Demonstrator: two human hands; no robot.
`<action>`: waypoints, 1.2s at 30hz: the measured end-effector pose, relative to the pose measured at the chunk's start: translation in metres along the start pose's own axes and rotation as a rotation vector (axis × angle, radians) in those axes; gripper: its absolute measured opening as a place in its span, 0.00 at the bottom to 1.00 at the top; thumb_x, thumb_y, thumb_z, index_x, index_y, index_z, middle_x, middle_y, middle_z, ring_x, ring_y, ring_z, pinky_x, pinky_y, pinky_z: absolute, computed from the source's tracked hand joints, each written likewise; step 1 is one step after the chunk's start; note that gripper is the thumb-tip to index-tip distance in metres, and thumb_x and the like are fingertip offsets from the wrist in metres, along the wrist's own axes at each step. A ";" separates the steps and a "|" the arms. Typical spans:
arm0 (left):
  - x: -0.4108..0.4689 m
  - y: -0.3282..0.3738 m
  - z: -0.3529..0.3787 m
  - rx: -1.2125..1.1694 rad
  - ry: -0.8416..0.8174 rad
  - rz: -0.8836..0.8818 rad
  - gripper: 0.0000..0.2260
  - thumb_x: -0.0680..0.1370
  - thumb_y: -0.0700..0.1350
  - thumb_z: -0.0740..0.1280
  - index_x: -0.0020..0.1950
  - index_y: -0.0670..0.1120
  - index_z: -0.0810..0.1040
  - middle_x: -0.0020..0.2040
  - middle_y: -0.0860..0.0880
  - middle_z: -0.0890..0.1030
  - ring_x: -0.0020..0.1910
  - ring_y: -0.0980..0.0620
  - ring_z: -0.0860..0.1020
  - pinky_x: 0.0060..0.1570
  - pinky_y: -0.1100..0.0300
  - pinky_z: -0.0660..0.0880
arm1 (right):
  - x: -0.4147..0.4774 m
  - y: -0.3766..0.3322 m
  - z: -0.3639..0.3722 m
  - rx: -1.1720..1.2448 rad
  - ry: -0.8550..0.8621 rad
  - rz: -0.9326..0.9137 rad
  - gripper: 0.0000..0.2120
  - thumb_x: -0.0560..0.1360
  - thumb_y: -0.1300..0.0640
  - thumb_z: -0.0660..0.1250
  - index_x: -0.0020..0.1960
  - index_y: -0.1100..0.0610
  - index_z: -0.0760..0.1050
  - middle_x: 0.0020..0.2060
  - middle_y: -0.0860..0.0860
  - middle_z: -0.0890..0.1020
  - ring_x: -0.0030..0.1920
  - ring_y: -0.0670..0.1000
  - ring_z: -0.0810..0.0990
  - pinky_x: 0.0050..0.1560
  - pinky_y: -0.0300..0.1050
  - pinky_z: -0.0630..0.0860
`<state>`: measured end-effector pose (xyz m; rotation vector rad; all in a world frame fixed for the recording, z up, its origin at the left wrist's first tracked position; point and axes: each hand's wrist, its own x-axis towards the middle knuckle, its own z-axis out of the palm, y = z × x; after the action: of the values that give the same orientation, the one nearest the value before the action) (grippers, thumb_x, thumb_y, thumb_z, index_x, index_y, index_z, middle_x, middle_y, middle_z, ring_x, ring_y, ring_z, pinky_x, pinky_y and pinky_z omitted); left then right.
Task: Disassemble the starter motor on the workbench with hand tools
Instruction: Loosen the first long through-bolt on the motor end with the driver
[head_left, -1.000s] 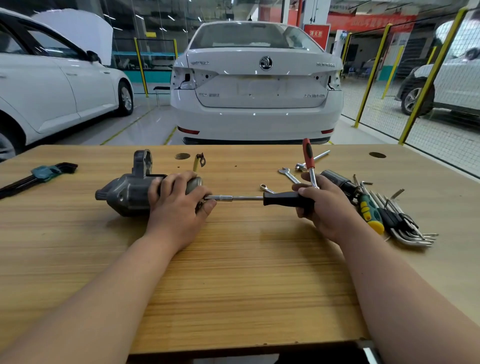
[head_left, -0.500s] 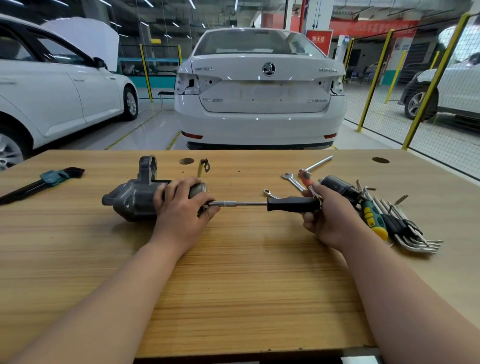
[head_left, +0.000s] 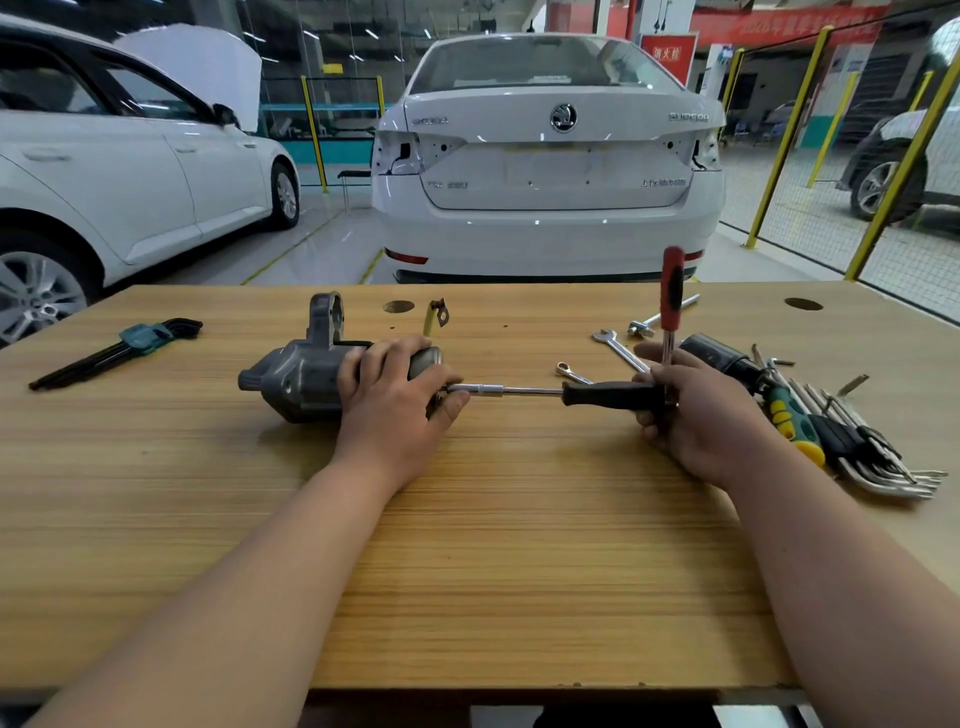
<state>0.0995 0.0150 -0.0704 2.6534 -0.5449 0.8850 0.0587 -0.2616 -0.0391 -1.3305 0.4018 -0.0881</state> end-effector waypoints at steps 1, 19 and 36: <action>0.000 0.000 0.000 0.003 -0.001 0.004 0.15 0.77 0.61 0.57 0.54 0.58 0.79 0.67 0.49 0.69 0.69 0.46 0.59 0.68 0.51 0.44 | 0.000 0.000 0.000 0.001 0.002 -0.002 0.14 0.82 0.60 0.58 0.56 0.47 0.81 0.52 0.56 0.79 0.38 0.53 0.75 0.31 0.45 0.74; 0.001 0.005 -0.005 -0.004 0.030 -0.002 0.09 0.73 0.51 0.71 0.51 0.51 0.83 0.64 0.44 0.74 0.65 0.39 0.65 0.65 0.47 0.52 | -0.009 -0.006 -0.004 -0.178 0.153 -0.101 0.15 0.78 0.71 0.56 0.52 0.58 0.78 0.49 0.60 0.81 0.38 0.55 0.86 0.33 0.44 0.79; 0.000 0.006 -0.009 0.017 -0.001 -0.005 0.09 0.73 0.51 0.71 0.51 0.51 0.84 0.63 0.44 0.76 0.62 0.39 0.67 0.63 0.46 0.55 | -0.008 -0.002 -0.008 -0.527 0.151 -0.200 0.14 0.81 0.46 0.60 0.48 0.54 0.79 0.28 0.50 0.81 0.22 0.46 0.75 0.24 0.40 0.70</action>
<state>0.0923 0.0126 -0.0629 2.6693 -0.5334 0.8902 0.0484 -0.2670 -0.0370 -1.8909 0.4352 -0.2642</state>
